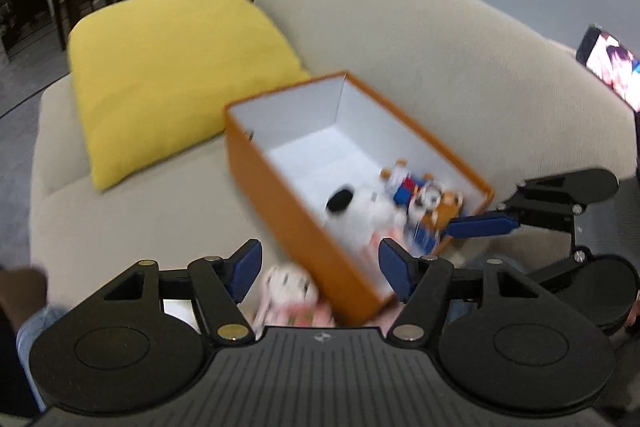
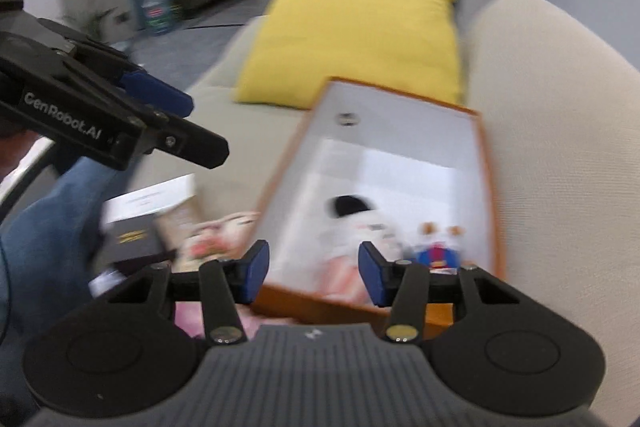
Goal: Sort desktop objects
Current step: 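Lift both tools out of the box back toward the pile, then grasp the pink pouch with red heart charm with the left tool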
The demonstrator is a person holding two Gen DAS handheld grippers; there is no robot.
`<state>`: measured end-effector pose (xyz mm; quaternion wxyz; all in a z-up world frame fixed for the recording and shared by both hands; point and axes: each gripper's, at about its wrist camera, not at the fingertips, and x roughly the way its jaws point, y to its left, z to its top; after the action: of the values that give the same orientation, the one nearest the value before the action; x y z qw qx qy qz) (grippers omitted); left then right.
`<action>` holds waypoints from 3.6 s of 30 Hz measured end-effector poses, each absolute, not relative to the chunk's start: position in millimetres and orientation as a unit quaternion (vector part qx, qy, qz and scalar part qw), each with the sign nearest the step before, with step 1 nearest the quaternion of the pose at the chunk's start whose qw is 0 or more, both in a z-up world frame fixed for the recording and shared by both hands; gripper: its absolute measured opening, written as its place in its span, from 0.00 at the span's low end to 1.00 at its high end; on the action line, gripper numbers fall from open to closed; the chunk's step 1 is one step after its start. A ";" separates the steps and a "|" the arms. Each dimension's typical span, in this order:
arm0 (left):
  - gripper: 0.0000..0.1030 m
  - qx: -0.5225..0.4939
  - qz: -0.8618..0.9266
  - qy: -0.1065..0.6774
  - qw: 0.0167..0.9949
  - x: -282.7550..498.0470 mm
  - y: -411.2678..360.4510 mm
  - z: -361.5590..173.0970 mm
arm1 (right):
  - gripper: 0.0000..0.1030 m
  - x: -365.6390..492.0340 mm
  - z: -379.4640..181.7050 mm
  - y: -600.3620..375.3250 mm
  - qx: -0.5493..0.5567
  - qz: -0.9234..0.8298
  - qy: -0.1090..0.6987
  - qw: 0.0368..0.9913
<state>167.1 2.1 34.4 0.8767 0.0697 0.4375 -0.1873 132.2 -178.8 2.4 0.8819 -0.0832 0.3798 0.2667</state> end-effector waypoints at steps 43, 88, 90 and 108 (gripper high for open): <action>0.39 -0.156 -0.029 0.468 0.869 65.8 86.0 -17.0 | 0.27 109.9 -16.2 -84.9 -0.234 0.386 0.426 0.784; 0.53 -0.296 0.012 0.527 0.797 47.7 125.7 -73.8 | 0.25 105.7 -99.3 -55.1 -0.013 0.417 0.514 0.750; 0.57 -0.285 0.028 0.536 0.794 42.2 126.9 -76.0 | 0.25 105.2 -101.3 -58.5 -0.022 0.407 0.515 0.754; 0.60 -0.198 0.048 0.583 0.787 38.6 95.9 -113.1 | 0.15 97.1 -144.9 -56.9 -0.085 0.349 0.559 0.748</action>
<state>38.6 95.9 -113.1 0.7866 -0.1982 0.5828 0.0480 97.1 -56.9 -144.9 0.7476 -0.0845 0.5589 0.3488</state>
